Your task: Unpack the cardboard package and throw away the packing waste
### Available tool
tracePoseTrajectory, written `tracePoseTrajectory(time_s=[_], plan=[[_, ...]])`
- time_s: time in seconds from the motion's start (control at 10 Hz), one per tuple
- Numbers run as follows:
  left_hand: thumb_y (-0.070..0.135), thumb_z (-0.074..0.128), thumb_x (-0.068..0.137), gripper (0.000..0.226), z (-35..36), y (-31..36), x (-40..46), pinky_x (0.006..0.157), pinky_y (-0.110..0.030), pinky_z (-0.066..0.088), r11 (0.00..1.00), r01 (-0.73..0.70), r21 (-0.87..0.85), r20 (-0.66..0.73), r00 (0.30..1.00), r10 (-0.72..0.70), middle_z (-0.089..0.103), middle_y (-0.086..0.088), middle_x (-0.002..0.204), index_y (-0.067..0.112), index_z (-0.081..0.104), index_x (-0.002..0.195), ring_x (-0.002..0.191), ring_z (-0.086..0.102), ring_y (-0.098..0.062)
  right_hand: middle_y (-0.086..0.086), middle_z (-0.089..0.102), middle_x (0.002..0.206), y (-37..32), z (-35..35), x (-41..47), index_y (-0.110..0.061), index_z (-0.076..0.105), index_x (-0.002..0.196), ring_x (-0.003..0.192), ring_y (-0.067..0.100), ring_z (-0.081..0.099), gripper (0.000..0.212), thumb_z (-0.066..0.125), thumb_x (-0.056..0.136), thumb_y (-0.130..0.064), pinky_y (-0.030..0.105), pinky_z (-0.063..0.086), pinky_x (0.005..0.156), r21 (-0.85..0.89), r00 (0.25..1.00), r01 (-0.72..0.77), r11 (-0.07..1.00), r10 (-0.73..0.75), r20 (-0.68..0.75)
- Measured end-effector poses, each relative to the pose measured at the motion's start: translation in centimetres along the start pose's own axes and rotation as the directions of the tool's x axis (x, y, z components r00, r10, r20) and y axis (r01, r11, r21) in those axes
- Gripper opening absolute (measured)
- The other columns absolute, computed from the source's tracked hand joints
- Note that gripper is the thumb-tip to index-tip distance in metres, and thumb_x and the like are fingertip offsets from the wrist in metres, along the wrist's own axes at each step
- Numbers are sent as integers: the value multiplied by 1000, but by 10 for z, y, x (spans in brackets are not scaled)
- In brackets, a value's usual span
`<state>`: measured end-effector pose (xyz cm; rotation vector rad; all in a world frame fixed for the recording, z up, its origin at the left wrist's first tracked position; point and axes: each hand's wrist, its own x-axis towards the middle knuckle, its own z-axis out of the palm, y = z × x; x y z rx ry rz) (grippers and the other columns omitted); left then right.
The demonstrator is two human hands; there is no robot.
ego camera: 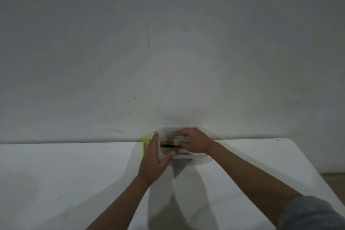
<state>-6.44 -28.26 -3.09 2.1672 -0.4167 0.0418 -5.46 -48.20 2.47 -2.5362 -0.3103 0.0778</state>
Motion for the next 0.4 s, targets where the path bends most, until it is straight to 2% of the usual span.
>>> tracePoseTrajectory(time_s=[0.1,0.2,0.3,0.4], plan=[[90,34,65,115,0,-1,1,118,-42,19,1000,16,-2,20,1000,-16,17,3,157,17,11,151,146,11,-17,-5,67,121,0,-1,-3,-24,66,118,112,11,61,38,64,86,-43,28,47,97,62,999,-24,998,27,-44],[91,31,64,117,-3,4,0,117,-31,14,999,-21,50,26,999,20,14,2,158,14,12,150,142,7,-7,-1,68,118,-6,-6,-7,-19,67,116,108,13,63,34,64,87,-36,29,48,95,77,993,-47,996,55,-102],[87,33,70,111,-9,10,1,113,-28,19,993,-88,76,-46,995,92,16,1,156,9,21,148,140,11,-5,2,71,109,-16,-10,-17,-14,69,111,95,13,66,27,65,87,-27,33,53,88,142,951,-9,990,52,-306],[79,37,78,88,-14,16,-20,111,-38,30,986,-155,57,-168,972,163,21,8,154,19,35,143,139,24,-9,-1,68,90,-43,-5,-53,-17,70,96,76,4,65,14,70,82,-15,24,54,68,229,799,194,954,-18,-601]])
